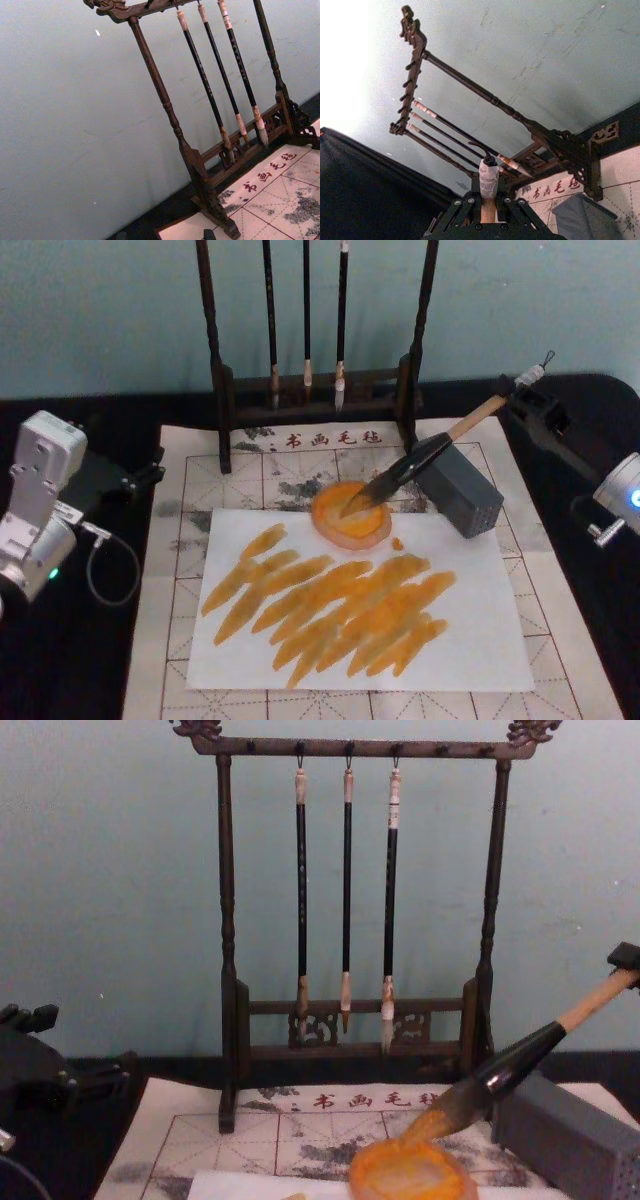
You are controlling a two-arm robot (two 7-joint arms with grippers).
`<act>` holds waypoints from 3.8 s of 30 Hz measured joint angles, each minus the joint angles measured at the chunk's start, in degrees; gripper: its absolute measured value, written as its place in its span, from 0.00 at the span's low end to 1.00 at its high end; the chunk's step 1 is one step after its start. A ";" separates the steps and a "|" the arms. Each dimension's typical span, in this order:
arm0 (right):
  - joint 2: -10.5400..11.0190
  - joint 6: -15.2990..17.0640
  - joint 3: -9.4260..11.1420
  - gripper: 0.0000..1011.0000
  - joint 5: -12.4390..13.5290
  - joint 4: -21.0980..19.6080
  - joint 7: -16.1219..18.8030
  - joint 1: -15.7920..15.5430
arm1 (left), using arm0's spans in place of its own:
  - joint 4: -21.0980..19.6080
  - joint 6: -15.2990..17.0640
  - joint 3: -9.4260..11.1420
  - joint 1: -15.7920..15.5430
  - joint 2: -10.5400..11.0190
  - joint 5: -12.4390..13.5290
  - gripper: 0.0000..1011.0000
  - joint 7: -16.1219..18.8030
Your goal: Pick up the brush from the inkstone, write on the paper, then place the brush back to its original position.
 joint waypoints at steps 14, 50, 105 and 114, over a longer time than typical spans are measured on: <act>1.06 -1.62 -2.27 0.18 0.63 -1.17 -0.92 -0.31 | 0.00 0.00 0.00 0.00 0.00 0.00 0.99 0.00; -4.39 -3.69 -14.98 0.18 -3.58 13.13 1.84 13.45 | 0.00 0.00 0.00 0.00 0.00 0.00 0.99 0.00; -8.41 -9.40 -16.20 0.18 -15.58 17.27 4.15 15.42 | 0.00 0.00 0.00 0.00 0.00 0.00 0.99 0.00; -8.57 -9.63 -14.89 0.18 -16.43 17.33 4.28 15.31 | 0.00 0.00 0.00 0.00 0.00 0.00 0.99 0.00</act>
